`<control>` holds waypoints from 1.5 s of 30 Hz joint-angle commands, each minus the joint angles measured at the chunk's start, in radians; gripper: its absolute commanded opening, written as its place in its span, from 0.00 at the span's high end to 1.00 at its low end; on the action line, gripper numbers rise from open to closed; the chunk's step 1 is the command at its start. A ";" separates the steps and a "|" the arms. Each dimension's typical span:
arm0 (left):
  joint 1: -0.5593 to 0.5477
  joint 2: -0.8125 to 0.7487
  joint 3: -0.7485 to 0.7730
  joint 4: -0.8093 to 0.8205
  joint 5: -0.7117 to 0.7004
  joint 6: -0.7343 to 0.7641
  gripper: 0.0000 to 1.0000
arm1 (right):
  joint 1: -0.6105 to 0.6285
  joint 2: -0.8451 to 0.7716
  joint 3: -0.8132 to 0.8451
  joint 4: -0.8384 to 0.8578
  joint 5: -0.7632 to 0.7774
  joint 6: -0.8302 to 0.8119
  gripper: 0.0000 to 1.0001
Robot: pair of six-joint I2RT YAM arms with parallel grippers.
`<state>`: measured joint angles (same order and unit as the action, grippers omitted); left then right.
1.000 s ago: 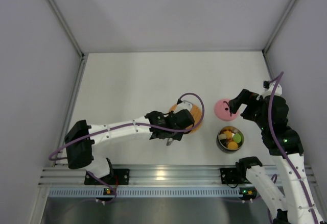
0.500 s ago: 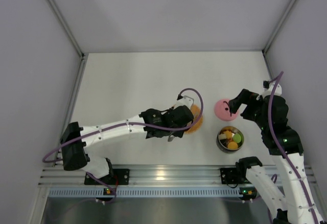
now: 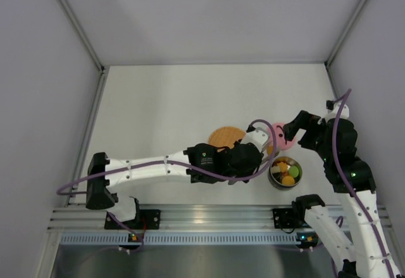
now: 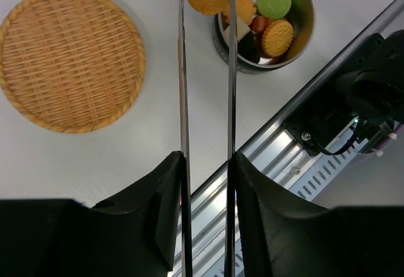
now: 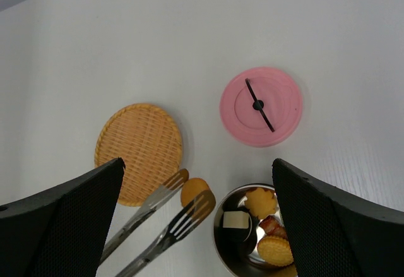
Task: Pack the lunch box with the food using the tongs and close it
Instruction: Place the fake food in the packing box.
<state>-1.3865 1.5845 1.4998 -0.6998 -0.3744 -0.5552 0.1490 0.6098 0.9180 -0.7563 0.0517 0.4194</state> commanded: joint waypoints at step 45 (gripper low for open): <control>0.344 -0.243 -0.214 0.094 -0.060 -0.075 0.51 | -0.017 -0.002 0.036 -0.029 0.008 -0.008 0.01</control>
<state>-1.1862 1.4658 1.3506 -0.5991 -0.3836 -0.5518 0.1490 0.6090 0.9180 -0.7570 0.0517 0.4194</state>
